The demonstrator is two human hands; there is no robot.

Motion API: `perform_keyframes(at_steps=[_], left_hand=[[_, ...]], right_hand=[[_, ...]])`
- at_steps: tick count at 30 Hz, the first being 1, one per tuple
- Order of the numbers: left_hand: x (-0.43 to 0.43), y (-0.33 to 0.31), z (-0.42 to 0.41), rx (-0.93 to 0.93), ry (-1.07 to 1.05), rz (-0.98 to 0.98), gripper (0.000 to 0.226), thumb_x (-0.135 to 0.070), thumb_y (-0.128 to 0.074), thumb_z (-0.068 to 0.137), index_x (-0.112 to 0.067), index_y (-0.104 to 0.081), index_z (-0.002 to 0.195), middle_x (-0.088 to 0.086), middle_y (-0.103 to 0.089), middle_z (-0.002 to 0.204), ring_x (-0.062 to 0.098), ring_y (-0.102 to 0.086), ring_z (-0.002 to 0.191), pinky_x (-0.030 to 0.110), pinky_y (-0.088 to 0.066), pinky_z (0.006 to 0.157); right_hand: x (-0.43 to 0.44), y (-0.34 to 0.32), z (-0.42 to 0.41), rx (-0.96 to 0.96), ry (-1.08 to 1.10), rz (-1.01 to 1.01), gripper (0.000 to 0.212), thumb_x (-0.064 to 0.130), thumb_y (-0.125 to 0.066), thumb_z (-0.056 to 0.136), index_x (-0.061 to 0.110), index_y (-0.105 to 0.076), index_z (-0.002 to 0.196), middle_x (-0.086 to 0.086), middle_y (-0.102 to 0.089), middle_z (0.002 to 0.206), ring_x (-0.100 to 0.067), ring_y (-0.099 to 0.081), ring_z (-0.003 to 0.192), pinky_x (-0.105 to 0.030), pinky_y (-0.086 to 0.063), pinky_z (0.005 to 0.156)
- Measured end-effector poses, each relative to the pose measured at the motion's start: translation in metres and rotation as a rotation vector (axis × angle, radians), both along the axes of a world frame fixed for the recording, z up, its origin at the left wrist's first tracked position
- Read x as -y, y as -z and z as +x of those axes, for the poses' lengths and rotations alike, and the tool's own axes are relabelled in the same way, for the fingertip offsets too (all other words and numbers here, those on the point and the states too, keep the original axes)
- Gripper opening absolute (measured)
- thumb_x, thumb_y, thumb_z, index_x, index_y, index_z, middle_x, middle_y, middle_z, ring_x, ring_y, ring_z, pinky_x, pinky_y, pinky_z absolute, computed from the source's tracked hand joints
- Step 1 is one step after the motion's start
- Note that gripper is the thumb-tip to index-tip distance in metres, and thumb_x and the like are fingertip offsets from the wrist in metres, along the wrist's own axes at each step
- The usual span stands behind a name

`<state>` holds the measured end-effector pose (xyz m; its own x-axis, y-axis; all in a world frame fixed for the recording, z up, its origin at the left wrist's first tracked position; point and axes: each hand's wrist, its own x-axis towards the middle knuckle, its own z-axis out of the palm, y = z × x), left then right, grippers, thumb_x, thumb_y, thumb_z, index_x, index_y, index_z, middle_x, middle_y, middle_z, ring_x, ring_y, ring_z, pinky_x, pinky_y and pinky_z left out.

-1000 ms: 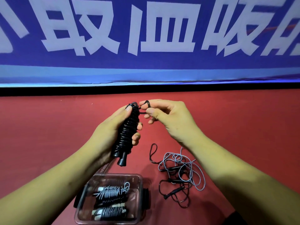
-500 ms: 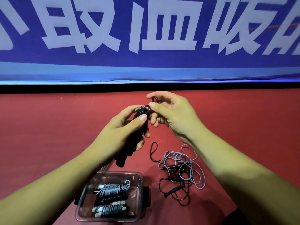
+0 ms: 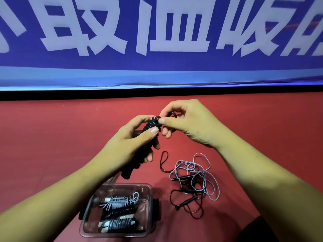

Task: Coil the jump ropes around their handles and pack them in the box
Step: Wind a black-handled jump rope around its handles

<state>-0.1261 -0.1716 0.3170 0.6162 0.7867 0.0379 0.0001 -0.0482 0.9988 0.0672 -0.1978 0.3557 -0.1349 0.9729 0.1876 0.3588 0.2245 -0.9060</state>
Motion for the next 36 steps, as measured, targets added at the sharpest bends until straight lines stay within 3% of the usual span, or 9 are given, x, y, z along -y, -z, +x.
perform_keyframes(at_steps=[7,11,17,21,25,28,31,33,36], left_hand=[[0.000,0.001,0.003,0.021,0.026,-0.030,0.031,-0.036,-0.063,0.093,-0.028,-0.054,0.121,0.014,-0.067,0.083,0.030,-0.058,0.061,0.031,-0.042,0.053],[0.000,0.002,0.007,0.030,0.021,-0.021,0.032,-0.035,-0.064,0.093,-0.027,-0.052,0.122,0.014,-0.066,0.082,0.030,-0.059,0.060,0.034,-0.041,0.057],[0.001,0.004,0.008,0.042,-0.018,0.011,0.032,-0.037,-0.061,0.090,-0.031,-0.051,0.120,0.014,-0.067,0.083,0.033,-0.064,0.063,0.035,-0.045,0.058],[0.001,0.003,0.007,0.028,-0.074,0.120,0.029,-0.035,-0.061,0.089,-0.034,-0.051,0.116,0.015,-0.067,0.086,0.035,-0.066,0.062,0.041,-0.045,0.056],[0.002,0.005,0.005,-0.016,-0.114,0.194,0.033,-0.039,-0.065,0.087,-0.035,-0.050,0.117,0.012,-0.068,0.086,0.039,-0.066,0.064,0.038,-0.045,0.051],[0.001,0.003,0.002,-0.109,-0.145,0.299,0.036,-0.048,-0.068,0.087,-0.037,-0.050,0.115,0.006,-0.071,0.083,0.030,-0.067,0.060,0.032,-0.045,0.049],[0.000,0.003,0.002,-0.235,-0.189,0.463,0.033,-0.045,-0.063,0.089,-0.032,-0.050,0.116,-0.001,-0.071,0.075,0.017,-0.064,0.055,0.021,-0.043,0.049],[-0.001,0.003,0.000,-0.267,-0.191,0.450,0.032,-0.047,-0.061,0.087,-0.033,-0.050,0.114,0.000,-0.070,0.074,0.017,-0.063,0.052,0.020,-0.042,0.049],[-0.006,0.002,-0.008,-0.267,-0.090,0.267,0.025,-0.043,-0.062,0.088,-0.033,-0.051,0.108,0.010,-0.068,0.077,0.024,-0.060,0.051,0.031,-0.044,0.049]], right_hand=[[0.001,0.002,-0.003,0.216,0.107,0.163,0.003,0.006,-0.064,0.085,0.007,-0.061,0.084,-0.005,-0.066,0.064,-0.018,-0.064,0.056,-0.029,-0.053,0.060],[-0.002,0.006,-0.006,0.303,0.175,0.308,0.005,0.006,-0.064,0.082,0.008,-0.060,0.079,-0.001,-0.058,0.078,-0.016,-0.059,0.060,-0.025,-0.046,0.057],[-0.003,0.013,-0.016,0.274,0.289,0.396,0.006,0.006,-0.063,0.083,0.008,-0.059,0.078,-0.003,-0.055,0.081,-0.018,-0.056,0.063,-0.021,-0.042,0.059],[-0.002,0.017,-0.026,0.175,0.404,0.359,0.007,0.008,-0.061,0.085,0.010,-0.058,0.078,-0.003,-0.058,0.078,-0.021,-0.061,0.057,-0.029,-0.047,0.055],[-0.002,0.021,-0.035,0.023,0.461,0.217,0.008,0.007,-0.059,0.087,0.007,-0.059,0.079,-0.008,-0.060,0.067,-0.009,-0.055,0.041,-0.024,-0.043,0.049],[-0.002,0.024,-0.041,-0.103,0.501,0.118,0.010,0.003,-0.056,0.086,0.006,-0.060,0.077,0.001,-0.056,0.047,-0.007,-0.052,0.036,-0.017,-0.039,0.043],[-0.006,0.027,-0.045,-0.234,0.552,0.060,0.012,0.003,-0.056,0.087,0.006,-0.060,0.076,0.000,-0.055,0.047,-0.012,-0.051,0.036,-0.019,-0.039,0.041],[-0.008,0.029,-0.042,-0.294,0.485,-0.017,0.010,0.002,-0.055,0.089,0.000,-0.062,0.082,-0.007,-0.058,0.049,-0.018,-0.052,0.040,-0.025,-0.042,0.044],[-0.006,0.028,-0.029,-0.099,0.273,-0.036,0.014,-0.001,-0.055,0.092,0.004,-0.064,0.101,-0.010,-0.061,0.054,-0.022,-0.057,0.044,-0.026,-0.048,0.050]])
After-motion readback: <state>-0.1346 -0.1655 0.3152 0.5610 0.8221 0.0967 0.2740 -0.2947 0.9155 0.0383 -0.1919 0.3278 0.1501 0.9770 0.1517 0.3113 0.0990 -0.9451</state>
